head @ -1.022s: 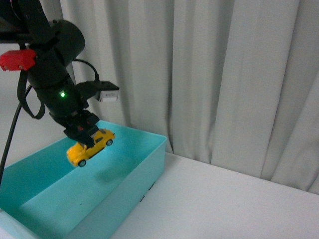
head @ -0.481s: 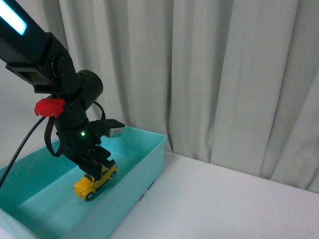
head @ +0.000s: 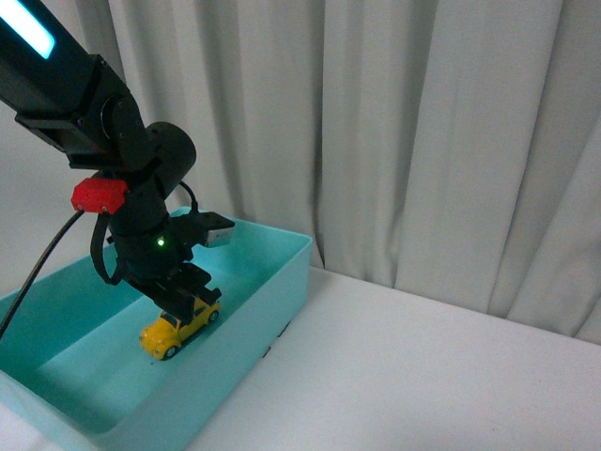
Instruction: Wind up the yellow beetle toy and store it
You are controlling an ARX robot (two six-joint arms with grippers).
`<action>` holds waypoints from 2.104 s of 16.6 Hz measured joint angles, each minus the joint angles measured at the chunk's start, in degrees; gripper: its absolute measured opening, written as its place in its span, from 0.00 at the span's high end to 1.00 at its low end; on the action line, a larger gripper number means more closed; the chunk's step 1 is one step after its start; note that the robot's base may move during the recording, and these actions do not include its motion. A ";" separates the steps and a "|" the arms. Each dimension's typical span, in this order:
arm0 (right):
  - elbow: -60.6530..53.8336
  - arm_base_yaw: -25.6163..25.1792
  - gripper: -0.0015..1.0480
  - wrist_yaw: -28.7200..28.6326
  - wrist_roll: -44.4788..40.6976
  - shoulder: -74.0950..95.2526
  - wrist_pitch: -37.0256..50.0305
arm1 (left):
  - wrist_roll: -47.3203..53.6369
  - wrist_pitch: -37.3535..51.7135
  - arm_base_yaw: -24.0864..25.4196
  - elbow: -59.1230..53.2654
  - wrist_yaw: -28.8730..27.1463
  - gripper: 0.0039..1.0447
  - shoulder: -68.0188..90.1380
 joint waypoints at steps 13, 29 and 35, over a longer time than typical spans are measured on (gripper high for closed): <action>0.00 0.00 0.06 0.00 -0.02 0.00 -0.02 | 3.58 1.49 1.40 -3.54 13.86 0.06 -19.02; 0.00 0.00 0.06 0.00 -0.02 0.00 -0.02 | -25.11 44.52 -6.36 -59.10 11.76 0.99 -88.67; 0.00 0.00 0.06 0.04 0.00 0.00 0.00 | -25.22 43.82 -15.39 -66.66 2.91 0.99 -96.96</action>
